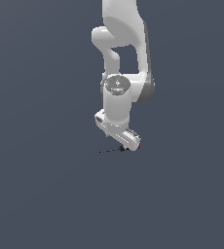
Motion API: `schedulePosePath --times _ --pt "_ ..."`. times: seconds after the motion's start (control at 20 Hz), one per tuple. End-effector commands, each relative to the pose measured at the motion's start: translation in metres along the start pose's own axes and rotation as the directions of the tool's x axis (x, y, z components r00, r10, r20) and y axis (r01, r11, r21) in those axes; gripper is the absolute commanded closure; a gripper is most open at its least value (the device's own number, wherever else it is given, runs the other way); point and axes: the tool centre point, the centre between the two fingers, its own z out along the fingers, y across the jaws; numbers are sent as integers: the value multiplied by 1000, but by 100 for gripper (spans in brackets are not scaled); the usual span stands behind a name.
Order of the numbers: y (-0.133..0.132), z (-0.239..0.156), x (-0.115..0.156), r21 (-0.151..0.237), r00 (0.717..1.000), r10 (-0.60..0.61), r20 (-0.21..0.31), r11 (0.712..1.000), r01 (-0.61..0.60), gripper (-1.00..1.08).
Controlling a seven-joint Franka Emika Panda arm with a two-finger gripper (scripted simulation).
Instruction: Pick up the object and move it to a goal position.
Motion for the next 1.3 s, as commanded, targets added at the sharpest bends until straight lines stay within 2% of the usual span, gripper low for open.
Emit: schedulePosePath --times 0.0,0.2,0.45,0.85,1.25 --pt "-1 6 -3 -2 998 66 1 998 -66 -92" --pt "-3 15 -7 -6 986 168 3 986 -168 -92" --pt "-4 26 -13 -11 956 294 2 956 -294 -92" --pt "-6 43 -21 -19 880 475 -4 880 -475 -92" --pt "-7 54 -26 -22 813 582 -10 813 -582 -92"
